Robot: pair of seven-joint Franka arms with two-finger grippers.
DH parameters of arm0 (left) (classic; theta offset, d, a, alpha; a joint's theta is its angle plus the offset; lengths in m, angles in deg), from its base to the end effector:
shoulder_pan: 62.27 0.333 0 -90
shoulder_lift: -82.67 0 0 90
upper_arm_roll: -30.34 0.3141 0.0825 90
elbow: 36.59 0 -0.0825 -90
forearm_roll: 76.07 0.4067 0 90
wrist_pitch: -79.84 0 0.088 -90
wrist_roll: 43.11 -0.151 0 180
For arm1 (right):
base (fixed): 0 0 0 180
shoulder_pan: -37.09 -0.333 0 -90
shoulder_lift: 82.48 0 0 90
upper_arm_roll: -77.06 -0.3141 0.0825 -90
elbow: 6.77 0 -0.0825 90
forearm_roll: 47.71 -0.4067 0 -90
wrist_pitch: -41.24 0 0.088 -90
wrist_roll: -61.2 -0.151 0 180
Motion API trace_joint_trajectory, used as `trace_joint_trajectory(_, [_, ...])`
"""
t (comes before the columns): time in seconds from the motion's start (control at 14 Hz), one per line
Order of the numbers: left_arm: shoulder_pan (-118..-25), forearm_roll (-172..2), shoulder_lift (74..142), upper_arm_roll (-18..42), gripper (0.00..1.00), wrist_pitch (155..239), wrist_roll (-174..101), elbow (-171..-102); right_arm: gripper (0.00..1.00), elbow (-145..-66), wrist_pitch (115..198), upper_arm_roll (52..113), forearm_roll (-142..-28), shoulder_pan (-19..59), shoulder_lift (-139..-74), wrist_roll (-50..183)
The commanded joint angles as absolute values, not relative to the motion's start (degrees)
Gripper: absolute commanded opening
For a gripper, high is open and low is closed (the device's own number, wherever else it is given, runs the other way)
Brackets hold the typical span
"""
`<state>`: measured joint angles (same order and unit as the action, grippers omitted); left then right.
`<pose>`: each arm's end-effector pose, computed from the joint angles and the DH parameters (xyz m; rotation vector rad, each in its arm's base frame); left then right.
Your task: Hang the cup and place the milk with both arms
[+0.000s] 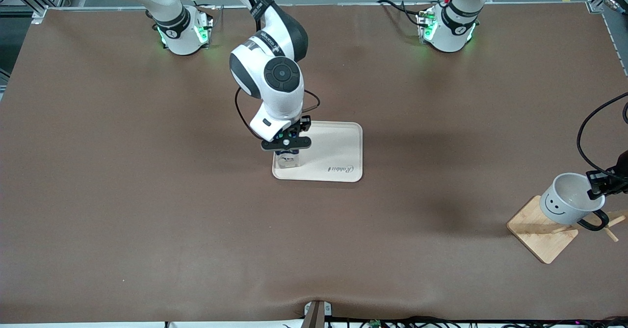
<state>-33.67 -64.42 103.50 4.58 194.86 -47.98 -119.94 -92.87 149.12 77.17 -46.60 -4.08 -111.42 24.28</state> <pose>0.7093 0.0951 0.4670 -3.0649 0.0880 -0.3419 0.5263 0.4556 0.3098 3.0431 0.1211 -0.1299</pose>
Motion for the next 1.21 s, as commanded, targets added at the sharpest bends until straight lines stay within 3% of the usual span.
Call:
trace_joint_trajectory(0.0, [-32.38,-65.35,104.38,4.5,0.0,195.67,-50.57,-118.59,0.0,-85.98,141.03,77.06,-49.71,-2.2,-110.96,23.85])
trace_joint_trajectory(0.21, [-31.59,-65.35,104.46,4.5,0.0,195.76,-50.75,-118.59,0.0,-82.09,133.89,77.33,-50.35,2.79,-108.95,24.29])
trace_joint_trajectory(0.64, [-30.28,-65.35,105.25,4.59,0.0,195.85,-50.66,-118.68,0.0,-85.94,126.14,77.41,-50.34,24.31,-104.72,40.59])
trace_joint_trajectory(0.71, [-30.27,-65.43,105.43,4.5,0.1,195.85,-50.66,-118.76,0.0,-87.52,126.4,77.33,-50.34,28.7,-104.19,46.12])
trace_joint_trajectory(0.79, [-30.1,-65.43,105.78,4.59,0.29,195.85,-50.66,-118.85,0.0,-88.23,126.49,77.33,-50.43,32.14,-104.1,51.13])
trace_joint_trajectory(0.86, [-30.1,-65.52,106.13,4.59,0.69,195.85,-50.66,-118.77,0.0,-88.59,126.49,77.33,-50.34,34.95,-104.19,54.4])
trace_joint_trajectory(0.93, [-30.18,-65.52,106.05,4.5,1.0,195.85,-50.49,-118.77,0.0,-89.72,126.67,77.41,-50.08,36.64,-104.1,56.35])
trace_joint_trajectory(1.14, [-30.97,-65.43,105.26,3.89,1.0,195.06,-49.7,-118.68,0.0,-94.72,130.6,77.41,-48.59,42.78,-103.84,62.5])
